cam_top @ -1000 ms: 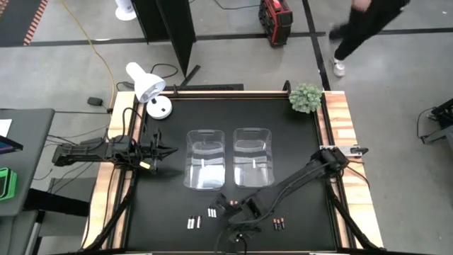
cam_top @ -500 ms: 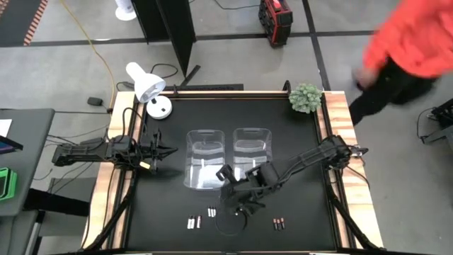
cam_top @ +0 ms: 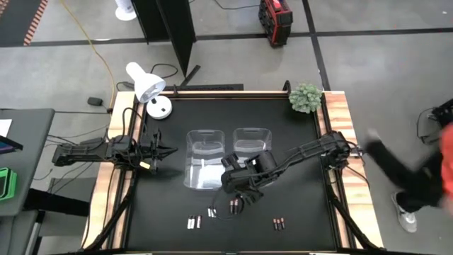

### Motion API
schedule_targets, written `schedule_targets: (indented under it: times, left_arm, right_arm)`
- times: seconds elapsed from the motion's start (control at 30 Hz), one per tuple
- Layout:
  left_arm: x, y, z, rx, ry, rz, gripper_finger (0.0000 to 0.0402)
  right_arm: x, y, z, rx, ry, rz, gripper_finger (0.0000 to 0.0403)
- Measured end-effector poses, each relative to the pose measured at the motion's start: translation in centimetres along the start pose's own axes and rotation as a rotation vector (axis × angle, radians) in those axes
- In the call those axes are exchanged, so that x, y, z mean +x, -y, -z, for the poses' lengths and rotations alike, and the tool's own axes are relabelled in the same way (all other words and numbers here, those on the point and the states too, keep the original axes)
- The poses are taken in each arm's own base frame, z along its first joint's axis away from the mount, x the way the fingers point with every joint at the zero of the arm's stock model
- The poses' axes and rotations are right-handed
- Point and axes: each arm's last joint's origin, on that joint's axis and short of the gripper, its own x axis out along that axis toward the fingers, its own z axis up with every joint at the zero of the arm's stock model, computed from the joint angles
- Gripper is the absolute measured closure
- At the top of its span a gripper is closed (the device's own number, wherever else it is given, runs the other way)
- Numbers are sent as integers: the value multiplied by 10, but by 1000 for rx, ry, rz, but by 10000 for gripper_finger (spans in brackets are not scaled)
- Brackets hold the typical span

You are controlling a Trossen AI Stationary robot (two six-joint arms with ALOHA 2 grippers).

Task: Sort batteries
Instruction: Put the black battery into the right transparent bin

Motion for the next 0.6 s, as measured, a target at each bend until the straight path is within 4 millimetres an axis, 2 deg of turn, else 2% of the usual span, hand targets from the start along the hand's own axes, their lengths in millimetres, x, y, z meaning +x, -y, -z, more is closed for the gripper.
schedule_targets:
  times: [0.4, 0.6]
  left_arm:
    - [0, 0, 0, 0, 1, 0, 401]
    - [0, 0, 0, 0, 2, 0, 401]
  right_arm:
    - [3, 12, 34, 142, -291, -64, 402]
    - [18, 11, 47, 175, -411, -87, 396]
